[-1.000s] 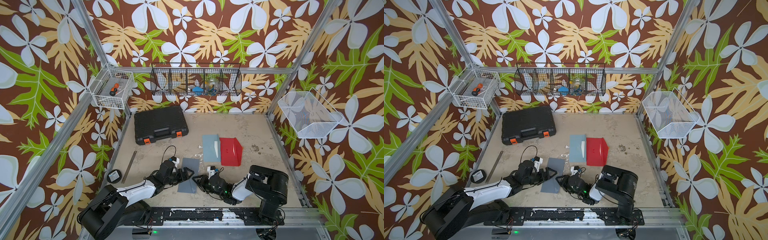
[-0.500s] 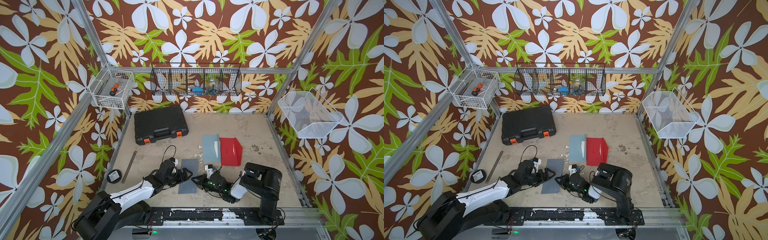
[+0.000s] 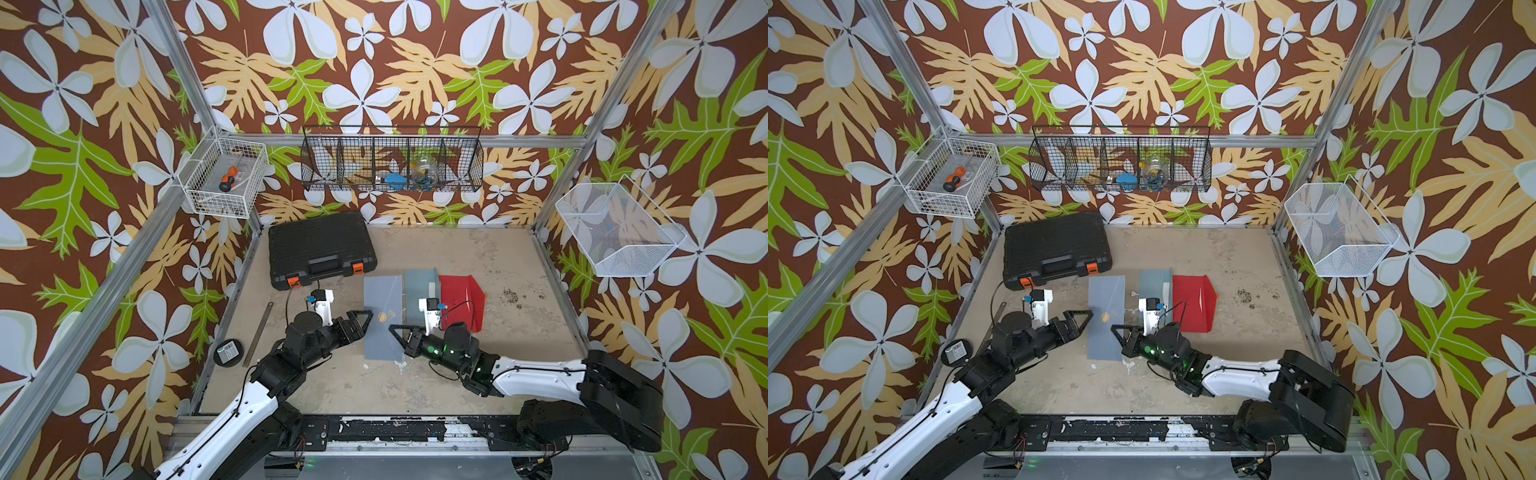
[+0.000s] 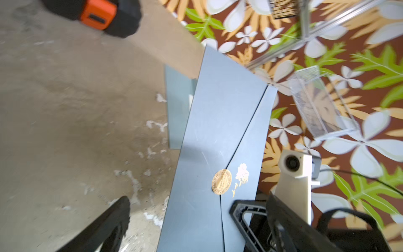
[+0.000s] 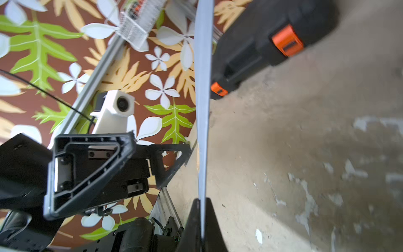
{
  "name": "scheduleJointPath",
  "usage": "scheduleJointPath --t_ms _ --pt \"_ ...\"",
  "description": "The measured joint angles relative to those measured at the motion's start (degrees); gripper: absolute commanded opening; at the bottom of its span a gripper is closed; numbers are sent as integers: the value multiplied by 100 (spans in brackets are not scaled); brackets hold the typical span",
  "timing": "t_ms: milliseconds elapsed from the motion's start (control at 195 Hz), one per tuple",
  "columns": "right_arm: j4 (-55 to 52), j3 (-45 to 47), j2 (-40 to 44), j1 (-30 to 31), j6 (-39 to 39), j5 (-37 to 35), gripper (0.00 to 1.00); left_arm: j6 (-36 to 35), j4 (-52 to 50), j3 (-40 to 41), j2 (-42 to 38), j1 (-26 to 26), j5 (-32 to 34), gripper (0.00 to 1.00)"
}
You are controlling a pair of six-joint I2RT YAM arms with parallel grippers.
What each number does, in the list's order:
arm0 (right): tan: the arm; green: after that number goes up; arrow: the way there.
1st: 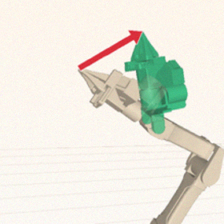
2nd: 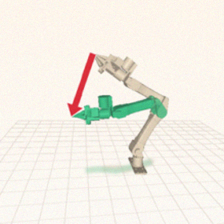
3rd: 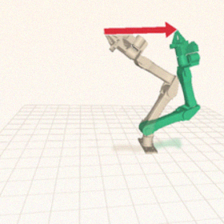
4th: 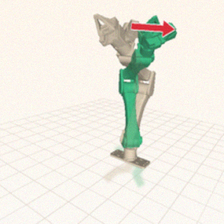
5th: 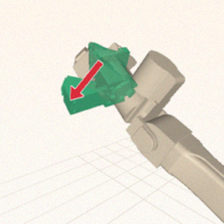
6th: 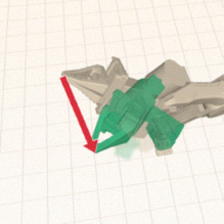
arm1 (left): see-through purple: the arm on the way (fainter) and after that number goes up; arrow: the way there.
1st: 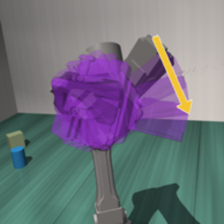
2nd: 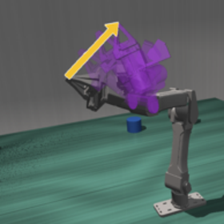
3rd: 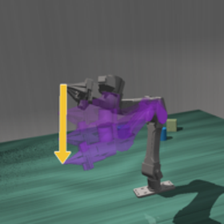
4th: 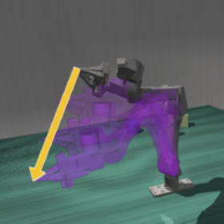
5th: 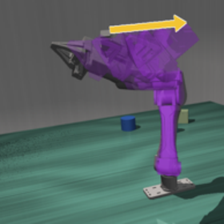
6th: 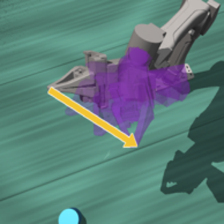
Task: Open the envelope
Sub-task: Pick up the envelope from the center of the board.
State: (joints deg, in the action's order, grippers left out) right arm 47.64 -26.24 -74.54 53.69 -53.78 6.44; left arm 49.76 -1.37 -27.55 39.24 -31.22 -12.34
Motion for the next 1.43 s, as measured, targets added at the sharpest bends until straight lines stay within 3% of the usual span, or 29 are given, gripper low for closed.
scheduleJointPath --t_ms 266,409,573,905,1171,1432 --pt "-522 -251 824 -1567 835 2378 0 -354 1582 -149 424 4 -1482 98" --pt "-516 -525 874 -1919 944 3462 0 -306 2450 -398 977 4 -2245 93" --pt "-496 -780 809 -2050 940 4315 0 -243 2822 -621 1217 4 -2640 90" --pt "-348 -984 632 -2190 743 5058 0 -197 3110 -678 1403 7 -3014 62" --pt "-354 -1047 522 -2264 643 5313 3 -179 3224 -678 1416 7 -3018 44" --pt "-348 -1051 487 -2343 562 5416 6 -177 3230 -614 1390 7 -2959 21"
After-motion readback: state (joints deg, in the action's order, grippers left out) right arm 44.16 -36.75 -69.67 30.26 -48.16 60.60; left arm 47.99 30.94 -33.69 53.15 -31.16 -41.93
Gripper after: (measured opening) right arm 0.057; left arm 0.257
